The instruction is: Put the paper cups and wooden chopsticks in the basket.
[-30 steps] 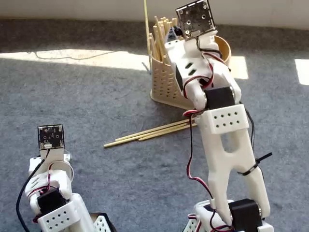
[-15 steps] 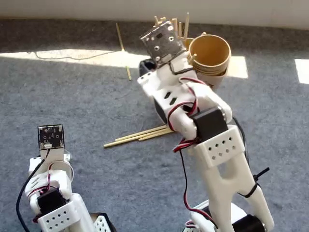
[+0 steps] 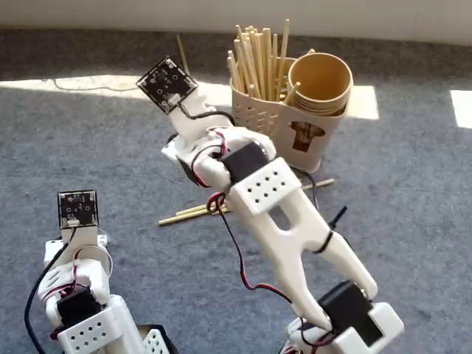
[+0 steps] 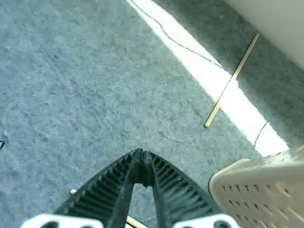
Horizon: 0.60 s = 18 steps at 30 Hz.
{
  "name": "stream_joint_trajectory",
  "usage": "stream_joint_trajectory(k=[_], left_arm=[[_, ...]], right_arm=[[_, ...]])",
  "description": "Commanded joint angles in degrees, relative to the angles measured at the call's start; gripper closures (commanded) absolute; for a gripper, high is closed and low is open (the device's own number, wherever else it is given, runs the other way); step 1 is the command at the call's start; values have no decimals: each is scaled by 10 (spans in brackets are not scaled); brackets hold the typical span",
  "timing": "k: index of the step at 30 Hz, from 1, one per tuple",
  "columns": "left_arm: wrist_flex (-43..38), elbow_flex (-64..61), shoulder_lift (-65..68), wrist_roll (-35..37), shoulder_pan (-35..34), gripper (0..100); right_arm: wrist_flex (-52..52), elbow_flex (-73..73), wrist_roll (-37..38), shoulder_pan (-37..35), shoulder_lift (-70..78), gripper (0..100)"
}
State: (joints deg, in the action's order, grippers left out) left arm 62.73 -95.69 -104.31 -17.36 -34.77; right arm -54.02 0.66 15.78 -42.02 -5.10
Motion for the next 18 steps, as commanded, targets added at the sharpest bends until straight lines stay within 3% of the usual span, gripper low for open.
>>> stream_joint_trajectory(k=[1,8,18], left_arm=[[0,3,-2,-5,7,832],[1,5,-2,-5,7,832],[17,7,-1,-16,7,832]], right_arm=[[19,-97,-34,12,82,987],[18,-304,-217,41,276,793],[18,-592,-231,53,549,803]])
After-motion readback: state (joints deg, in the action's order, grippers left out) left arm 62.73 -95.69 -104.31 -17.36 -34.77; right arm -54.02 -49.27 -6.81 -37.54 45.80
